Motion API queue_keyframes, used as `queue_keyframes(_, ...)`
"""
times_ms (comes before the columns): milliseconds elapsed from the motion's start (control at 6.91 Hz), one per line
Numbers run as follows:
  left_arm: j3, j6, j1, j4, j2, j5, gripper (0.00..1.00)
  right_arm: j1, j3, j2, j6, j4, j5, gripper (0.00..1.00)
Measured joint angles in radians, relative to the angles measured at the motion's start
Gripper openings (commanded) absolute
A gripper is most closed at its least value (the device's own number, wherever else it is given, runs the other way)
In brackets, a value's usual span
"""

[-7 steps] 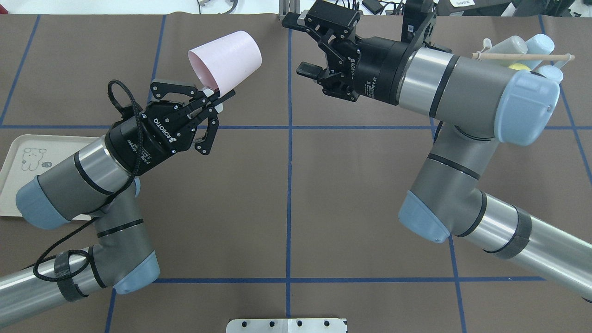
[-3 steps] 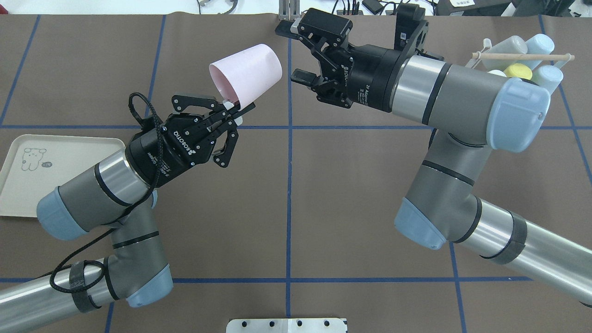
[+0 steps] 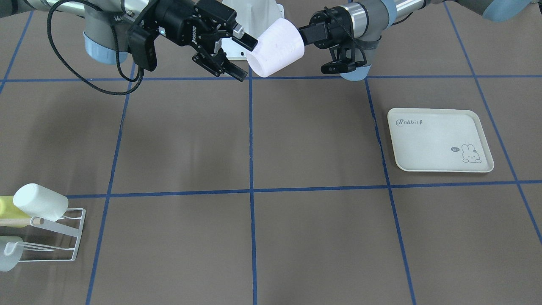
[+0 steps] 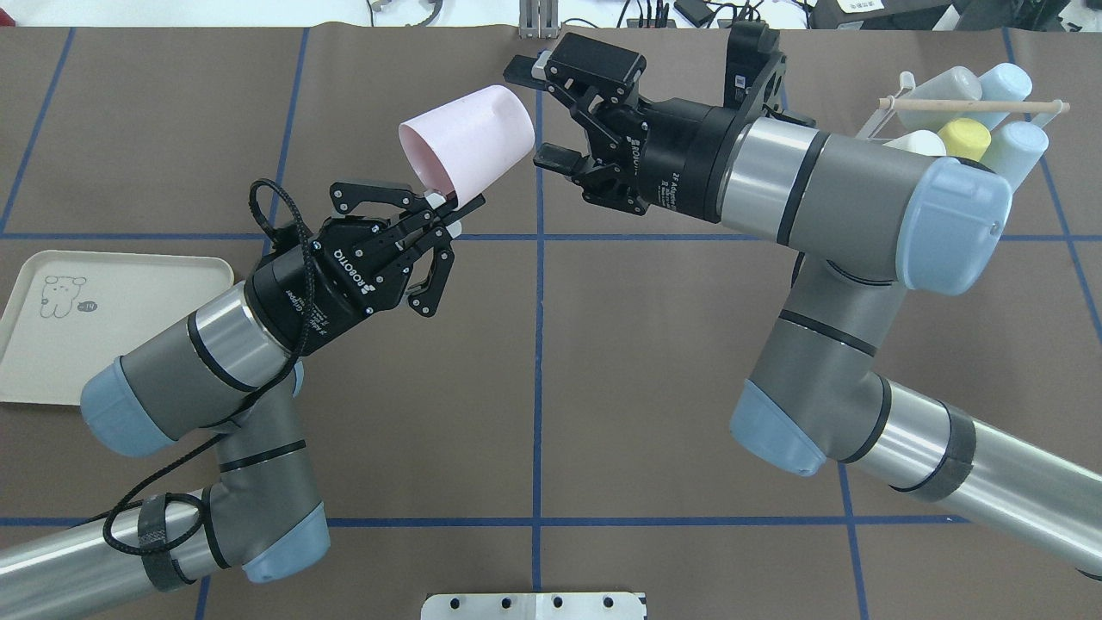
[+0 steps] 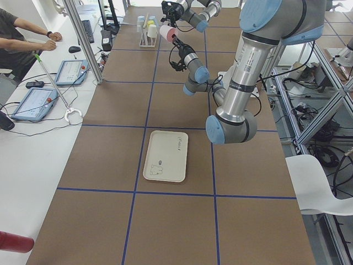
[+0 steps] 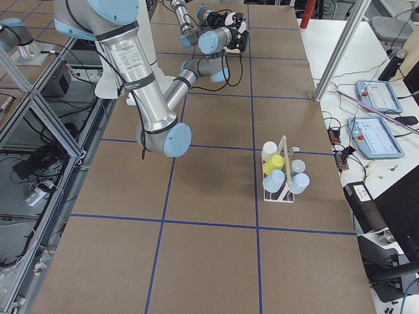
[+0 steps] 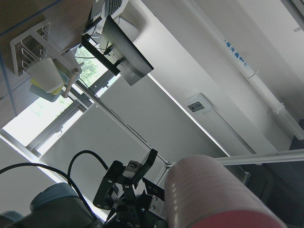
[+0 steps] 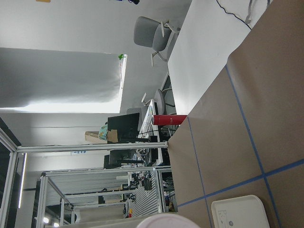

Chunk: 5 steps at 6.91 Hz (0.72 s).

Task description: Transfer IKEA cup to right arm and place on rack

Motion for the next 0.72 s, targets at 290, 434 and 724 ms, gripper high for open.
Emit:
queue_keyframes(290, 0.003, 0.0, 0.005, 0.003, -0.009, 0.006, 0.0, -0.009, 0.001, 0.001, 0.001, 0.0, 0.0, 1.0)
queue_keyframes(434, 0.005, 0.0, 0.006, 0.004, -0.013, 0.006, 0.0, -0.012, 0.001, 0.001, 0.001, 0.0, 0.0, 1.0)
queue_keyframes(724, 0.005, 0.001, 0.008, 0.004, -0.016, 0.008, 0.0, -0.02, 0.001, 0.002, 0.001, -0.001, 0.0, 1.0)
